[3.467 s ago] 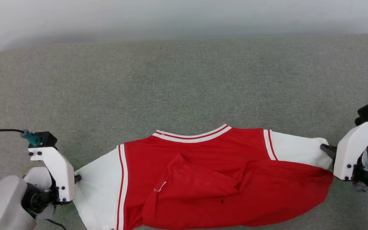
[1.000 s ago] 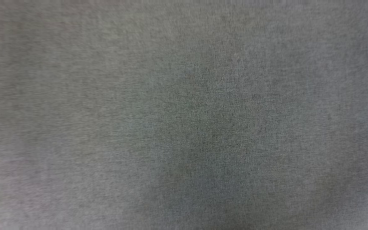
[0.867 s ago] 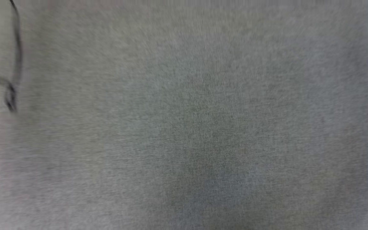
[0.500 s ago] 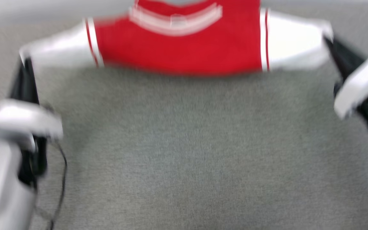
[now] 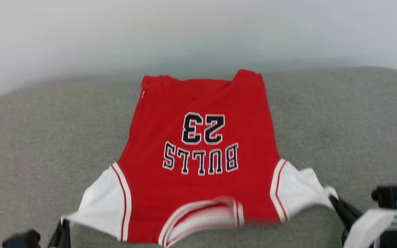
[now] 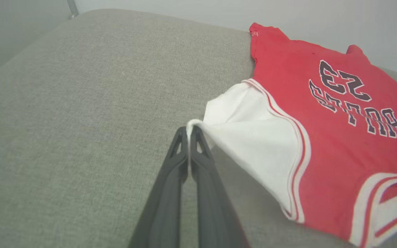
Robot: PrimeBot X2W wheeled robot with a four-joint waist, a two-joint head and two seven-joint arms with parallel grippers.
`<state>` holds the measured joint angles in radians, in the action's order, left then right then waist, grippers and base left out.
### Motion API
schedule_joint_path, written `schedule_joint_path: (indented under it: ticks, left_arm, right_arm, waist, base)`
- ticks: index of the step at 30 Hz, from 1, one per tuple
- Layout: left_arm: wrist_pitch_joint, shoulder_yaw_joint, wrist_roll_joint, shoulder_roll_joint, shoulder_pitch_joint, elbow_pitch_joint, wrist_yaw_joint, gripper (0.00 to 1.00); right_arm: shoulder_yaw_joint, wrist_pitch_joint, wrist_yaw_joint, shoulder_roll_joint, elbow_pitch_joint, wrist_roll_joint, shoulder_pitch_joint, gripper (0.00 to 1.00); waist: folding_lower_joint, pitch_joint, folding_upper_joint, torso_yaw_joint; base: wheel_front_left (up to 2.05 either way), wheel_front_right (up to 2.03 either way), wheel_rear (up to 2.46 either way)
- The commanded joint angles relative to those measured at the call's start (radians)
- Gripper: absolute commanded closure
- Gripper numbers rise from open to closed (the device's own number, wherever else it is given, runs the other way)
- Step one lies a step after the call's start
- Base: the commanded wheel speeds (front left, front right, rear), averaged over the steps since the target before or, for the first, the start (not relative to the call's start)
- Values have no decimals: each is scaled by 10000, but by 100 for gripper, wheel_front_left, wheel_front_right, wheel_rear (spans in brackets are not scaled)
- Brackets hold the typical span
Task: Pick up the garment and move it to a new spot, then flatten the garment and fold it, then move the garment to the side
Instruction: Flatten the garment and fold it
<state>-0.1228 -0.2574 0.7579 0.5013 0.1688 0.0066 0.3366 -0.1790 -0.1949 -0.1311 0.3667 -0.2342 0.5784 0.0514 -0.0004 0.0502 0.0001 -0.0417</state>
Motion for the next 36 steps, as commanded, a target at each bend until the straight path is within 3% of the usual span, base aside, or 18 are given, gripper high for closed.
schedule_joint_path:
  ticks: [1,6,7,9,10,15,21,29,36]
  left_arm:
    - [60,-30,-4,1,344,-69,108,100]
    - [228,-275,141,-183,1423,-420,365,100]
    - [249,-331,153,-212,1517,-483,378,100]
    - [208,-394,72,-217,1660,-547,444,100]
    - [193,-420,22,-233,1701,-563,487,100]
    - [31,-444,-77,-318,1581,-720,593,100]
    - [-232,-381,-272,-294,1149,-1263,598,100]
    - [-527,-619,-695,-468,-11,-1983,409,100]
    - [-779,-1124,-973,-941,-1285,-1972,-92,100]
  right_arm:
    - [229,-7,7,-131,105,-114,-428,100]
    - [1271,-450,7,-858,641,-519,-2181,100]
    - [1444,-556,5,-985,747,-643,-2458,90]
    - [1728,-751,7,-1237,1011,-928,-2858,54]
    - [1847,-835,5,-1402,1154,-1005,-3019,0]
    - [2390,-1164,5,-1704,1950,-1502,-2824,0]
    - [3491,-1861,5,-1742,2050,-1721,-875,0]
    - [4885,-3482,5,-1524,-555,-1657,3880,0]
    - [5076,-5733,5,-920,-2253,-2521,7099,0]
  waist:
    - [4,-258,-1,104]
    - [4,-580,-1,298]
    - [4,-608,-1,351]
    - [4,-617,-1,415]
    - [4,-620,-1,450]
    - [4,-574,-1,575]
    - [4,-148,-1,863]
    - [4,1645,-1,1857]
    - [4,3163,-1,2893]
  base:
    - [0,0,0]
    - [0,0,0]
    - [0,0,0]
    - [0,0,0]
    - [0,0,0]
    - [0,0,0]
    - [0,0,0]
    - [0,0,0]
    - [0,0,0]
